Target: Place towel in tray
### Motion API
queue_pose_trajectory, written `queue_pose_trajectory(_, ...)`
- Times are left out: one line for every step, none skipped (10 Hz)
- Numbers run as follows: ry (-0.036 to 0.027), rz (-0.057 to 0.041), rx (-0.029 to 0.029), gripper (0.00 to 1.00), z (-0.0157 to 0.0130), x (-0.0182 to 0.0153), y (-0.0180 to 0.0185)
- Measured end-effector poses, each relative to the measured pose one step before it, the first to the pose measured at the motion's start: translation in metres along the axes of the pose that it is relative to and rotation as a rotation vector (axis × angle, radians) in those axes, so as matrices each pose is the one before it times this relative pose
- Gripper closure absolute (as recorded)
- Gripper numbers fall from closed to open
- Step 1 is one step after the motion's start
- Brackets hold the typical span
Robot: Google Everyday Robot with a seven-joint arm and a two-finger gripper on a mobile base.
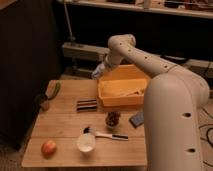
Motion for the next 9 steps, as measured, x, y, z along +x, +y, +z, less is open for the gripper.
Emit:
queue_pose_trajectory(0.02093,0.00879,0.00736,1.0,0.00152,0.00792,-0.00246)
queue_pose_trajectory(0.03005,0.00986,0.00221,1.0,0.00789,0.01007,0.00078)
queue_pose_trajectory(0.02049,0.01084,-0.00042,1.0,0.00746,0.01091,-0.00013)
queue_pose_trajectory(0.02092,0.01276,0.00033,1.0,0.00953,0.01292,-0.00082)
queue_pose_trajectory(0.0294,0.02379,-0.00178,1.0,0.01558,0.01953,-0.00086)
queue_pose_trajectory(0.0249,0.02797,-0.00504,1.0,0.01189,0.01709,-0.00083)
queue_pose_trajectory(0.02071,0.02049,0.00582,1.0,0.00487,0.01233,-0.00494)
queue_pose_trajectory(0.01492,0.01746,0.00194,1.0,0.00303,0.00694,-0.00294)
queue_pose_trajectory(0.01557,0.01494,-0.00441,0.95,0.0051,0.00379,-0.00005)
